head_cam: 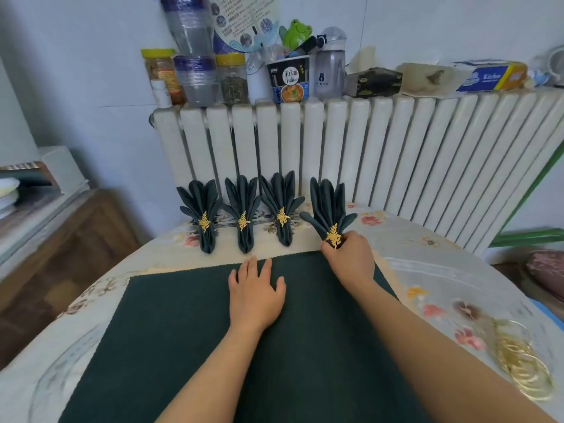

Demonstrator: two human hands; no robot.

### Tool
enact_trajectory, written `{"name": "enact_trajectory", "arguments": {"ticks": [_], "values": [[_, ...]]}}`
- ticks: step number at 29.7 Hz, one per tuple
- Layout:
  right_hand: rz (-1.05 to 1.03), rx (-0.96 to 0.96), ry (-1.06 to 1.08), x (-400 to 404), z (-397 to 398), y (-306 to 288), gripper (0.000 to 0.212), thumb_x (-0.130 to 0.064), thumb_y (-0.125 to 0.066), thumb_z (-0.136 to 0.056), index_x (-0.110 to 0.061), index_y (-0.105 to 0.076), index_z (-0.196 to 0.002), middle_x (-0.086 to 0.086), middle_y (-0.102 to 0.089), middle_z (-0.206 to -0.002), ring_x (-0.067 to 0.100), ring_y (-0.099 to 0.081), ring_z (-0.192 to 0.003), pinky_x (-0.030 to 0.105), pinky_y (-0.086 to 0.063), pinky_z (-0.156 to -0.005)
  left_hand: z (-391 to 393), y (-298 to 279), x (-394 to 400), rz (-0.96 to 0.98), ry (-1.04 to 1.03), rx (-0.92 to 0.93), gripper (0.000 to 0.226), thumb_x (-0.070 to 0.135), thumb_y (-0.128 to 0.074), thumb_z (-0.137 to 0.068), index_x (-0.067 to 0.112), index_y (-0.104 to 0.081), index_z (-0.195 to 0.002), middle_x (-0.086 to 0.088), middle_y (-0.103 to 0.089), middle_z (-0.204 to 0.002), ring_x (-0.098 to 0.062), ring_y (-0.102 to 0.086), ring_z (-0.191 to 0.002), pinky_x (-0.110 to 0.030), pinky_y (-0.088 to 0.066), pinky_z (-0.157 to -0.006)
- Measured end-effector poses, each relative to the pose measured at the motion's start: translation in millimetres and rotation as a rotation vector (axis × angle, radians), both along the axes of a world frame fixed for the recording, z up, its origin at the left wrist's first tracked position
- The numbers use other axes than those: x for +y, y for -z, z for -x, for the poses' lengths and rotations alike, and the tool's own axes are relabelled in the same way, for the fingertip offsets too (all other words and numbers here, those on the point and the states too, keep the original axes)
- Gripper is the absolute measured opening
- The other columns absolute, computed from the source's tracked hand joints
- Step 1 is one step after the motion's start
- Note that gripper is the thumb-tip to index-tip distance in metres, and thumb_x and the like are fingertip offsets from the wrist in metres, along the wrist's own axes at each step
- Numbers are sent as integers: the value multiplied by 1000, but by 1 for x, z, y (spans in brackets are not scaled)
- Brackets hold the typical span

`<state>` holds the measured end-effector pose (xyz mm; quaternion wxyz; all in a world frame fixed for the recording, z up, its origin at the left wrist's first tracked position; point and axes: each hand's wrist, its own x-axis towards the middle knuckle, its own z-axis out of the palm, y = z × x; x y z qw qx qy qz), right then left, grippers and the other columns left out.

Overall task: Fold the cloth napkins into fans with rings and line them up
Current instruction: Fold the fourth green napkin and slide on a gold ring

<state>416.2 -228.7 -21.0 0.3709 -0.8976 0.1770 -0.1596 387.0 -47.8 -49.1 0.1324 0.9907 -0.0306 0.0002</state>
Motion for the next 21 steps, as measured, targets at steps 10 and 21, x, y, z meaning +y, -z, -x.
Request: {"name": "enact_trajectory", "arguments": {"ticks": [10, 21], "values": [[21, 54, 16, 2, -95, 4, 39, -38, -63, -84, -2, -56, -97, 15, -60, -94, 29, -58, -83, 30, -37, -59, -4, 0, -1, 44, -22, -56, 58, 50, -27, -97, 28, -23, -150, 0, -15, -158, -15, -7, -146, -39, -2, -119], [126, 89, 21, 2, -110, 23, 37, -35, -58, -88, -2, -54, -105, 15, -58, -103, 29, -56, -92, 32, -39, -66, -5, 2, -1, 69, -36, -68, 57, 49, -29, -96, 28, -25, -149, 2, -17, -157, -15, -8, -145, -39, -2, -119]]}}
